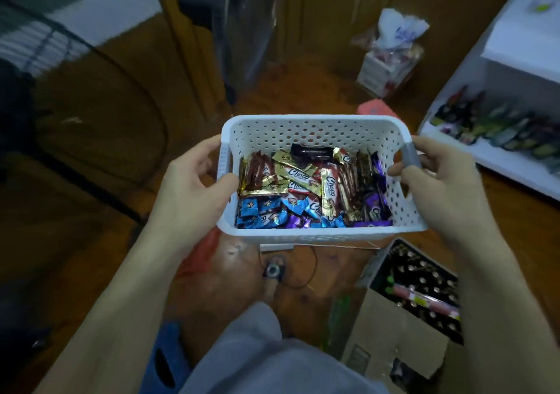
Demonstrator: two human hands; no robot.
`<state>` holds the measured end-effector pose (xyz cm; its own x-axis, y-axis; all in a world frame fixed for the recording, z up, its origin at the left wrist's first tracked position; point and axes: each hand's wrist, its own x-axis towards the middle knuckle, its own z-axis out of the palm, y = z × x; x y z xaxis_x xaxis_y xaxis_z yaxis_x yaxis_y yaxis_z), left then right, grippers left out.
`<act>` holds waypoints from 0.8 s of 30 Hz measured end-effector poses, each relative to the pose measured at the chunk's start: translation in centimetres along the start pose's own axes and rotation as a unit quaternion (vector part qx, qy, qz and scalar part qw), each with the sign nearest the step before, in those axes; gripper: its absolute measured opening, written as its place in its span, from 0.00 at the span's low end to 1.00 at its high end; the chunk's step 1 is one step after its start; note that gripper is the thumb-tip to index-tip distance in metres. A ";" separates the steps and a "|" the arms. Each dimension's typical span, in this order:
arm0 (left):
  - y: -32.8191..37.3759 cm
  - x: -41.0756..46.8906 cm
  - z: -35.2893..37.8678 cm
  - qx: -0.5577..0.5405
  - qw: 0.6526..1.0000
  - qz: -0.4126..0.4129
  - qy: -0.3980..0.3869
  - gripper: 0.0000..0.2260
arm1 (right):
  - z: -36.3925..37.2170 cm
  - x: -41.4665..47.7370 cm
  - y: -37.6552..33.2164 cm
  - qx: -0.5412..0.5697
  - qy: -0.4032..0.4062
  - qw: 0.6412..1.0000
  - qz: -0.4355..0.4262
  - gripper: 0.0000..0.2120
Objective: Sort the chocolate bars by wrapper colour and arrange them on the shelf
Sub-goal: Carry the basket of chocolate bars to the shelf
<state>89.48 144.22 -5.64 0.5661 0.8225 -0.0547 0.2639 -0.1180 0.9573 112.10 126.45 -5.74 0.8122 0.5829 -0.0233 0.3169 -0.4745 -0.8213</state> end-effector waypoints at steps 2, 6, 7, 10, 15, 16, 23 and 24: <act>0.2 3.8 1.4 0.000 1.000 0.008 -0.017 0.25 | -0.2 2.7 0.3 -0.008 0.016 1.000 0.013 0.16; 1.2 11.8 4.4 -0.001 0.998 0.024 -0.065 0.23 | -1.2 8.2 0.6 -0.013 0.060 0.997 0.035 0.17; 1.6 13.8 5.3 0.000 0.997 0.029 -0.077 0.23 | -1.6 9.6 0.8 -0.013 0.075 0.996 0.043 0.17; 3.1 19.0 8.3 0.009 0.991 0.044 -0.124 0.23 | -3.2 12.8 1.7 0.002 0.118 0.991 0.065 0.19; 6.0 26.6 15.0 0.035 0.973 0.076 -0.215 0.22 | -6.5 16.9 4.3 0.020 0.180 0.976 0.123 0.18; 6.5 27.9 16.5 0.036 0.968 0.083 -0.232 0.22 | -7.2 17.8 5.1 0.022 0.189 0.972 0.136 0.17; 8.5 36.1 28.6 0.046 0.951 0.092 -0.290 0.21 | -12.0 25.3 10.5 0.032 0.223 0.959 0.174 0.13; 8.9 37.2 30.8 0.046 0.950 0.095 -0.293 0.21 | -13.0 26.8 11.5 0.038 0.229 0.957 0.174 0.14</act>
<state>136.92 156.66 -7.86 0.9407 0.3343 -0.0569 0.1649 -0.3041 0.9383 143.87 127.98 -8.40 0.9970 0.0402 -0.0656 -0.0346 -0.5279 -0.8486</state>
